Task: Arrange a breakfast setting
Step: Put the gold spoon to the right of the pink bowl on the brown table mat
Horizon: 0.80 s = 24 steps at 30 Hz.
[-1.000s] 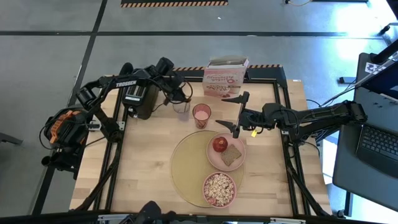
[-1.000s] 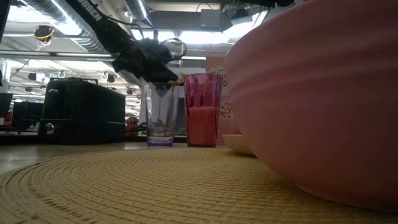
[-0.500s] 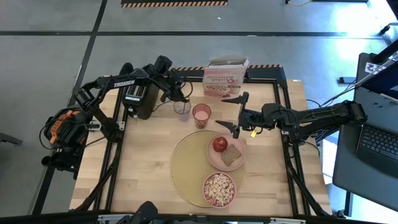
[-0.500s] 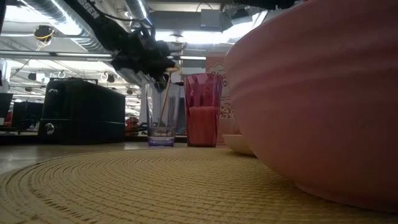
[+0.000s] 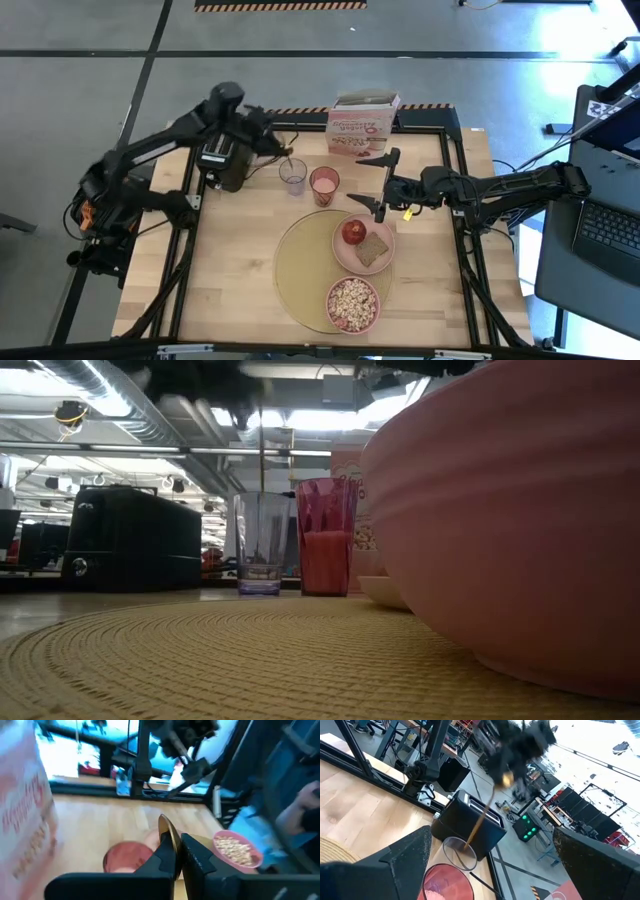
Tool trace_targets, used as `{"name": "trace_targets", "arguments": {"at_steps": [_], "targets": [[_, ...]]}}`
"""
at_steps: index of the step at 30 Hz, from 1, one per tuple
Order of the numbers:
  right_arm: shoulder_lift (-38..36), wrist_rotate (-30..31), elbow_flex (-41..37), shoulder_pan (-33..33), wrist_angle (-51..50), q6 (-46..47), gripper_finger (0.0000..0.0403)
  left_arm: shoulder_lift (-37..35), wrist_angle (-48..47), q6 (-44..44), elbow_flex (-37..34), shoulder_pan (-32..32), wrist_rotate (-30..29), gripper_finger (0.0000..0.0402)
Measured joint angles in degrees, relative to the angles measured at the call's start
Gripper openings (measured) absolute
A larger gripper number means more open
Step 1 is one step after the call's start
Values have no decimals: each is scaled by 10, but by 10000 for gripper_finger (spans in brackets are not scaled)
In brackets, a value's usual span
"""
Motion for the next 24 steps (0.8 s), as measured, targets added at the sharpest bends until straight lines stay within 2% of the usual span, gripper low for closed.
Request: {"name": "trace_targets", "arguments": {"at_steps": [4, 8, 12, 16, 19, 24], "targets": [[0, 8, 0, 0, -5, 0, 386, -80, -43, 24, 0, -129, -171, 6], [0, 17, 0, 0, -9, 0, 386, -112, -30, 24, -27, -333, -402, 5], [0, 17, 0, 0, -8, 0, 386, -87, 42, 17, -67, -524, -644, 5], [0, 24, 0, 0, -8, 0, 386, -19, 125, 24, -78, -659, -830, 5], [0, 30, 0, 0, -8, 0, 386, 42, 182, 38, -78, -723, -905, 5], [0, 30, 0, 0, -8, 0, 386, 138, 226, 40, -78, -773, -923, 5]]}}
